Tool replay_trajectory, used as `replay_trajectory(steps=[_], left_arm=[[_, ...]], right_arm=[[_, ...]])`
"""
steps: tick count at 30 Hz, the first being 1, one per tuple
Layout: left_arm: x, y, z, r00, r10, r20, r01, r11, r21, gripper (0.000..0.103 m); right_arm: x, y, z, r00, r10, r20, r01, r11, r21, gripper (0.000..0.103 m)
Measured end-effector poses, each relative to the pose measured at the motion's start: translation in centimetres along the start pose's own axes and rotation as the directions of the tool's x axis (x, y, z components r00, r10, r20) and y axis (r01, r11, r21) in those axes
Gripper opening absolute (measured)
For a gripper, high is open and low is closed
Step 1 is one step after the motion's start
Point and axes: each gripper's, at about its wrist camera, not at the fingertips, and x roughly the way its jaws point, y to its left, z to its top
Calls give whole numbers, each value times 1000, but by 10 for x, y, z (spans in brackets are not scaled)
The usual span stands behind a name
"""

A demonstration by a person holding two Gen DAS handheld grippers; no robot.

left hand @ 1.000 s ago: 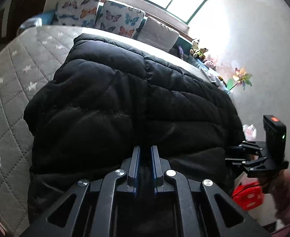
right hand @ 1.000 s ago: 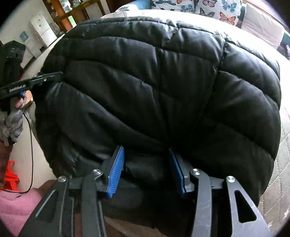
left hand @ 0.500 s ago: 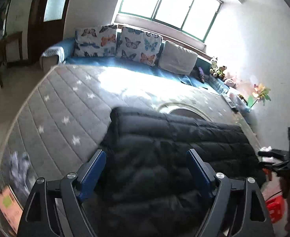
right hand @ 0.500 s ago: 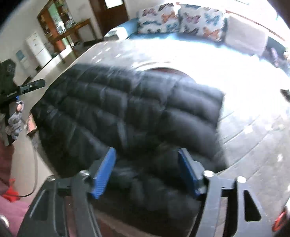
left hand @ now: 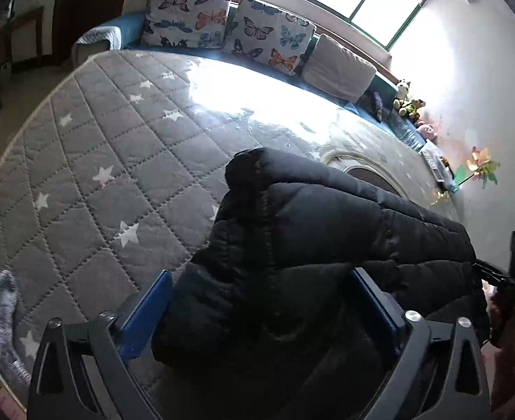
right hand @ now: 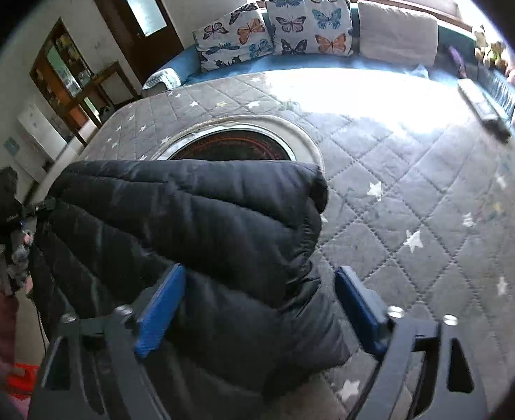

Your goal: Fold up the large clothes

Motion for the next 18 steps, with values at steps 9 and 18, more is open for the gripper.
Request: replay_trajectory(steps=[9, 18], left_arm=[[27, 33, 1, 992, -125, -22, 125, 992, -33, 103], [52, 55, 1, 975, -219, -33, 216, 974, -64, 103]], right_arm=[[33, -45, -17, 960, 280, -28, -269, 943, 197, 103], [30, -39, -30, 921, 386, -51, -363, 897, 252, 103]])
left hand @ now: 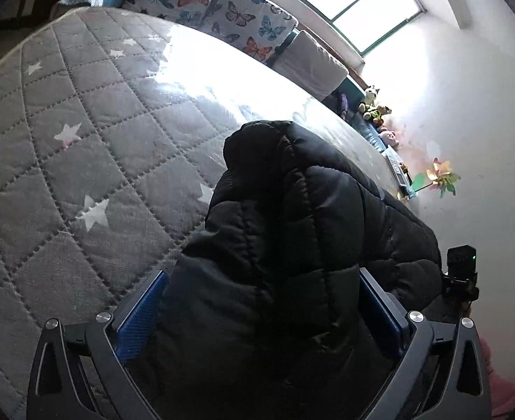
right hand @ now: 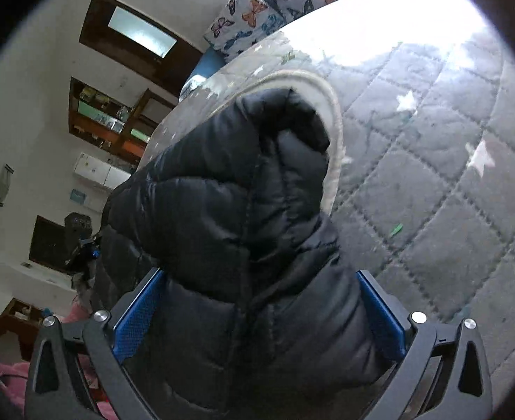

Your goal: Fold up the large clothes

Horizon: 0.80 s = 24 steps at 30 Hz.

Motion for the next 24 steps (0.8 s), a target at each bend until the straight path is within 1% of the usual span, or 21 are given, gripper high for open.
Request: replay_trajectory(steps=[1, 4, 8, 12, 15, 17, 18, 19, 21, 23, 24], left_arm=[[2, 1, 0, 1000, 5, 2, -5, 1000, 3, 103], [2, 3, -4, 1000, -12, 1, 12, 1000, -6, 102], [2, 7, -9, 1000, -27, -4, 27, 1000, 8, 101], [3, 8, -8, 999, -32, -27, 32, 999, 6, 102], [10, 8, -3, 999, -27, -19, 27, 1000, 5, 102], [8, 8, -8, 999, -38, 6, 38, 999, -18, 98], [6, 6, -12, 999, -46, 15, 47, 998, -34, 92], [4, 5, -15, 998, -56, 30, 57, 997, -51, 86], [-2, 4, -27, 996, -73, 53, 77, 995, -69, 79], [-4, 1, -34, 995, -76, 62, 81, 994, -71, 77], [-4, 0, -35, 995, -74, 63, 78, 995, -68, 76]], right_arm=[[0, 3, -2, 1000, 1, -15, -1, 1000, -2, 103], [1, 11, -10, 999, -1, -47, 1, 1000, 0, 103], [-3, 19, -20, 998, 3, -64, -3, 1000, -5, 103], [7, 14, -12, 998, 12, -65, -12, 1000, 5, 103], [8, 5, -8, 997, 49, -52, -48, 999, 11, 103], [8, 6, -10, 998, 45, -40, -45, 999, 4, 103], [8, 7, -11, 998, 45, -39, -45, 999, 5, 102], [7, 8, -12, 998, 47, -39, -47, 999, 10, 99], [1, 8, -15, 997, 64, -35, -63, 998, 28, 82], [-7, 12, -15, 997, 66, -35, -65, 998, 20, 77], [-7, 15, -16, 997, 56, -50, -55, 998, 15, 76]])
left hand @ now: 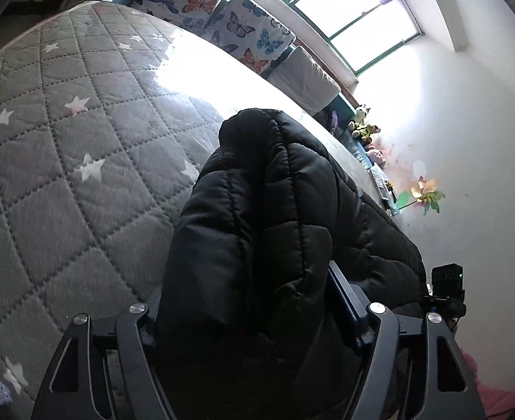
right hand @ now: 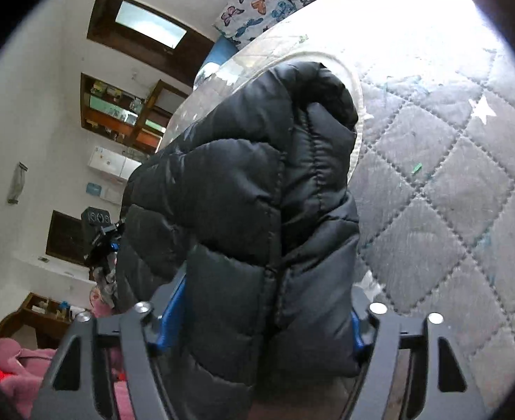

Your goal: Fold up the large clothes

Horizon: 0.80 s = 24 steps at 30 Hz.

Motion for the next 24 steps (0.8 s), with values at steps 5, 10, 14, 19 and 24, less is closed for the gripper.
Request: replay_trajectory(steps=[5, 10, 14, 19, 24], left_arm=[[5, 6, -2, 1000, 2, 13, -2, 1000, -4, 81], [8, 7, 1, 1000, -4, 12, 4, 1000, -23, 86], [9, 7, -3, 1000, 1, 16, -1, 1000, -18, 82], [2, -7, -9, 998, 34, 53, -34, 999, 10, 75], [-1, -1, -12, 997, 37, 65, -37, 999, 3, 76]], right_arm=[[8, -6, 5, 1000, 14, -13, -14, 1000, 15, 79], [12, -24, 5, 998, 54, 12, -54, 998, 42, 91], [10, -22, 4, 998, 53, 36, -55, 997, 46, 90], [6, -11, -1, 998, 30, 60, -32, 999, 30, 81], [4, -19, 2, 997, 33, 69, -36, 998, 48, 82]])
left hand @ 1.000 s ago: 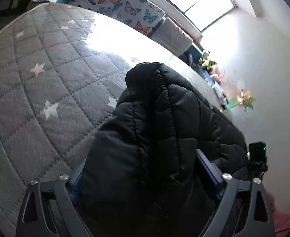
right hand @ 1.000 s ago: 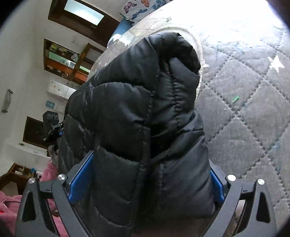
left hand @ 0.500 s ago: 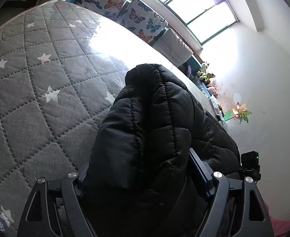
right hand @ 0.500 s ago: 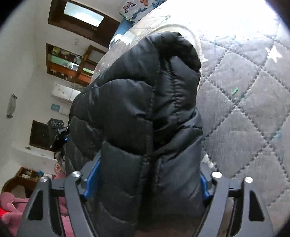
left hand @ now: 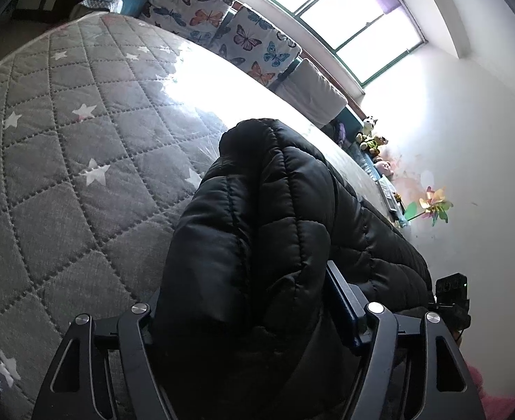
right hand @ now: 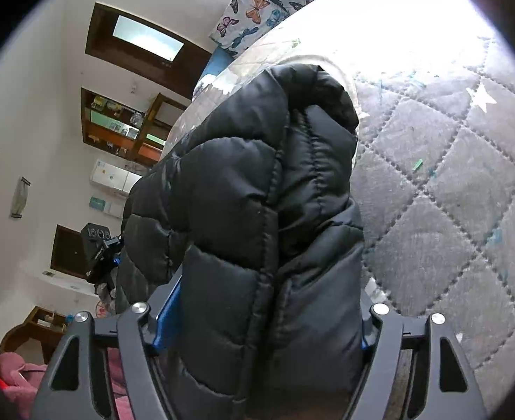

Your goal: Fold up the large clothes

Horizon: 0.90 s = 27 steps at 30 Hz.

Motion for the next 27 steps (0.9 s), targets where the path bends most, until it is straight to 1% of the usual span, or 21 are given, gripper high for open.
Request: replay_trajectory(steps=[6, 12, 27], left_arm=[[-4, 0, -2, 1000, -6, 2, 6, 1000, -1, 77], [-7, 2, -1, 1000, -18, 3, 18, 1000, -1, 79], [-6, 6, 0, 1000, -26, 3, 27, 1000, -5, 80]], right_arm=[[1, -4, -3, 1000, 2, 16, -3, 1000, 29, 87], [0, -7, -6, 1000, -6, 24, 5, 999, 41, 89], [0, -5, -8, 999, -16, 34, 14, 998, 53, 90]])
